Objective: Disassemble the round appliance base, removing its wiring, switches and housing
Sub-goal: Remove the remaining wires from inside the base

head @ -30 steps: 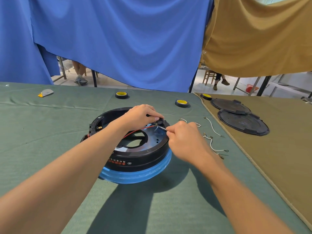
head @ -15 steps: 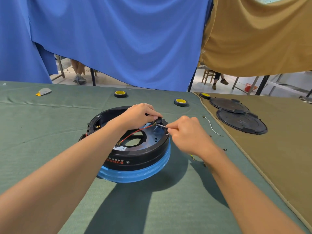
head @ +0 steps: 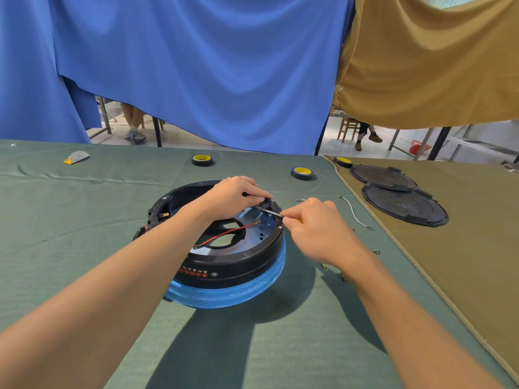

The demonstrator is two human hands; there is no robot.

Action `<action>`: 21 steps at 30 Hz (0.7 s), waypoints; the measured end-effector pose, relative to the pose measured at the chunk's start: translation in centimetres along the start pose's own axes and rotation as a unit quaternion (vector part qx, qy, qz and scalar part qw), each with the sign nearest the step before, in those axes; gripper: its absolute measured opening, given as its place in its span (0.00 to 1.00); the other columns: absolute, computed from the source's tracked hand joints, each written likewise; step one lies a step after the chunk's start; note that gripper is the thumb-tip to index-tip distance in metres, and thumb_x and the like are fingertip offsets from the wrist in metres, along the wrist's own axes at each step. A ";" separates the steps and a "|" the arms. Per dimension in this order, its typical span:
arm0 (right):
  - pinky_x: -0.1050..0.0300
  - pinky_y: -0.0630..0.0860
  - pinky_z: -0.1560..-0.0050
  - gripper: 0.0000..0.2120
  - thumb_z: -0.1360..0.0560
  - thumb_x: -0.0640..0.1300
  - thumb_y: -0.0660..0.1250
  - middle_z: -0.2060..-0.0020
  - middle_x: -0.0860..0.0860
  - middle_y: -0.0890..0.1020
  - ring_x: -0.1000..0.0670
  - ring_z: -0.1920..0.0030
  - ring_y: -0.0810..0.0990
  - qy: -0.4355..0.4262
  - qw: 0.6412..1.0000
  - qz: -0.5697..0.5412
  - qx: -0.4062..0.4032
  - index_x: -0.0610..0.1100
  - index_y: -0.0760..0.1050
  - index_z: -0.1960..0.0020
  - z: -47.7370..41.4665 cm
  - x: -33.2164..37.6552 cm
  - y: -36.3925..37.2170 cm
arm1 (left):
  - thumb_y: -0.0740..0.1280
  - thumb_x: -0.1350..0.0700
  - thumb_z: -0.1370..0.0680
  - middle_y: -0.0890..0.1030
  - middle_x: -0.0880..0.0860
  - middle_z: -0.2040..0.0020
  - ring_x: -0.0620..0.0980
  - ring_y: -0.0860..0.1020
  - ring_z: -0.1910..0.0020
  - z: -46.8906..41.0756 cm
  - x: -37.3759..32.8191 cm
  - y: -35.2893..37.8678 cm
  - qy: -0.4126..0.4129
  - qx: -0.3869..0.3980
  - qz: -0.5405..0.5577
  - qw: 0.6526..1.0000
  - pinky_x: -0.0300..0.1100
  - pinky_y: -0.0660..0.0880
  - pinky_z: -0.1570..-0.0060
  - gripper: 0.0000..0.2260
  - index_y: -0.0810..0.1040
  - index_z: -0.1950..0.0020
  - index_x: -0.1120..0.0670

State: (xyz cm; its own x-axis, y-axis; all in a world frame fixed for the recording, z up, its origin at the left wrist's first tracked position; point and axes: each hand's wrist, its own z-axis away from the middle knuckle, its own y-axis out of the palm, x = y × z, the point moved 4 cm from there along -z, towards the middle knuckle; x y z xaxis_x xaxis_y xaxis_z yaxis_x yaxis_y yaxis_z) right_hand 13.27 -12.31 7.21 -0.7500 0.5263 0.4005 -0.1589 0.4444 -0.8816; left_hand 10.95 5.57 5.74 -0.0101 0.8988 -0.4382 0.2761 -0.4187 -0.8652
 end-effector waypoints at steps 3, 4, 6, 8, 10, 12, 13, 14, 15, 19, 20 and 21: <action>0.46 0.72 0.61 0.14 0.24 0.38 0.58 0.75 0.42 0.68 0.44 0.67 0.66 -0.003 1.000 0.007 0.001 0.36 0.74 0.66 0.0 0.1 -0.1 | 0.62 0.56 0.18 0.79 0.48 0.44 0.46 0.73 0.46 0.0 0.0 0.1 0.001 0.002 -0.003 1.000 0.43 0.69 0.44 0.12 0.81 0.37 0.49; 0.46 0.72 0.62 0.14 0.24 0.38 0.58 0.76 0.43 0.66 0.44 0.68 0.65 -0.005 1.000 0.011 0.001 0.37 0.71 0.68 0.0 0.2 -0.1 | 0.62 0.56 0.18 0.78 0.48 0.44 0.46 0.73 0.45 0.0 0.0 0.2 0.000 0.002 -0.003 1.000 0.42 0.69 0.44 0.12 0.81 0.37 0.49; 0.46 0.72 0.62 0.15 0.24 0.38 0.58 0.77 0.46 0.65 0.46 0.69 0.65 -0.013 1.000 0.012 -0.004 0.38 0.69 0.69 -0.1 0.0 -0.1 | 0.61 0.55 0.17 0.78 0.47 0.43 0.46 0.73 0.44 0.1 0.1 0.2 0.002 0.002 -0.006 1.000 0.42 0.68 0.44 0.13 0.80 0.37 0.48; 0.47 0.72 0.62 0.14 0.22 0.40 0.58 0.77 0.47 0.67 0.48 0.70 0.65 -0.034 0.999 0.002 -0.020 0.40 0.74 0.66 -0.1 -0.4 0.0 | 0.61 0.54 0.17 0.78 0.47 0.42 0.47 0.73 0.42 0.2 0.0 0.2 0.006 0.004 -0.019 1.000 0.42 0.67 0.44 0.13 0.80 0.36 0.47; 0.51 0.70 0.62 0.12 0.21 0.42 0.60 0.76 0.49 0.70 0.49 0.70 0.68 -0.057 0.995 -0.036 -0.069 0.42 0.79 0.58 0.3 -1.1 0.2 | 0.61 0.54 0.17 0.78 0.47 0.39 0.48 0.73 0.40 0.4 0.0 0.1 0.008 0.003 -0.032 0.999 0.43 0.67 0.41 0.13 0.79 0.36 0.47; 0.56 0.67 0.61 0.09 0.21 0.41 0.62 0.72 0.51 0.77 0.51 0.68 0.73 -0.055 0.981 -0.104 -0.154 0.45 0.82 0.51 1.2 -1.8 0.6 | 0.61 0.54 0.17 0.78 0.48 0.36 0.48 0.73 0.37 0.7 0.0 -0.1 0.010 -0.019 -0.031 0.999 0.41 0.67 0.38 0.14 0.78 0.34 0.48; 0.59 0.66 0.61 0.09 0.21 0.41 0.63 0.69 0.51 0.81 0.51 0.66 0.76 -0.041 0.971 -0.123 -0.200 0.45 0.82 0.48 1.8 -2.1 1.0 | 0.61 0.55 0.18 0.78 0.49 0.36 0.48 0.74 0.37 0.8 0.0 -0.3 0.008 -0.042 -0.022 0.999 0.40 0.67 0.38 0.14 0.78 0.33 0.49; 0.63 0.65 0.58 0.10 0.21 0.40 0.63 0.64 0.50 0.84 0.49 0.61 0.79 -0.018 0.961 -0.133 -0.241 0.44 0.82 0.44 2.2 -2.5 1.6 | 0.62 0.55 0.18 0.79 0.49 0.37 0.49 0.75 0.38 1.0 0.0 -0.6 0.001 -0.071 -0.012 0.997 0.40 0.68 0.38 0.14 0.77 0.33 0.49; 0.64 0.66 0.55 0.12 0.20 0.39 0.63 0.59 0.47 0.85 0.46 0.57 0.81 0.006 0.951 -0.142 -0.275 0.42 0.80 0.40 2.5 -2.9 2.3 | 0.63 0.55 0.18 0.80 0.50 0.38 0.50 0.76 0.39 1.1 0.0 -1.0 -0.010 -0.103 -0.007 0.995 0.41 0.70 0.39 0.14 0.78 0.34 0.50; 0.54 0.71 0.43 0.15 0.19 0.42 0.60 0.45 0.45 0.83 0.44 0.45 0.80 0.053 0.943 -0.163 -0.286 0.40 0.76 0.34 2.7 -3.3 4.6 | 0.64 0.54 0.20 0.81 0.49 0.53 0.49 0.78 0.53 1.3 -0.5 -2.3 -0.048 -0.194 -0.070 0.977 0.46 0.76 0.53 0.07 0.81 0.48 0.53; 0.56 0.70 0.44 0.15 0.19 0.42 0.60 0.45 0.45 0.83 0.43 0.44 0.80 0.052 0.946 -0.157 -0.278 0.40 0.76 0.35 2.6 -3.4 4.9 | 0.64 0.52 0.20 0.80 0.47 0.57 0.48 0.78 0.56 1.3 -0.8 -2.6 -0.051 -0.187 -0.087 0.977 0.44 0.74 0.59 0.07 0.80 0.51 0.52; 0.57 0.68 0.44 0.15 0.19 0.42 0.60 0.45 0.45 0.83 0.43 0.43 0.79 0.052 0.947 -0.153 -0.276 0.40 0.76 0.35 2.5 -3.5 5.0 | 0.64 0.51 0.21 0.79 0.45 0.59 0.47 0.77 0.59 1.4 -1.0 -2.7 -0.056 -0.163 -0.097 0.980 0.41 0.71 0.63 0.06 0.79 0.54 0.51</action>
State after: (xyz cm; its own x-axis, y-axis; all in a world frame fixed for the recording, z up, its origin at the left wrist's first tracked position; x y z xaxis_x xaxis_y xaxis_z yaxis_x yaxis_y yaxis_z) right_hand 13.48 -13.75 0.73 -0.6519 0.3674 0.6634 0.0231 0.8840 -0.4669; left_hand 8.90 5.66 8.19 -0.1930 0.9299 -0.3131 0.5508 -0.1614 -0.8189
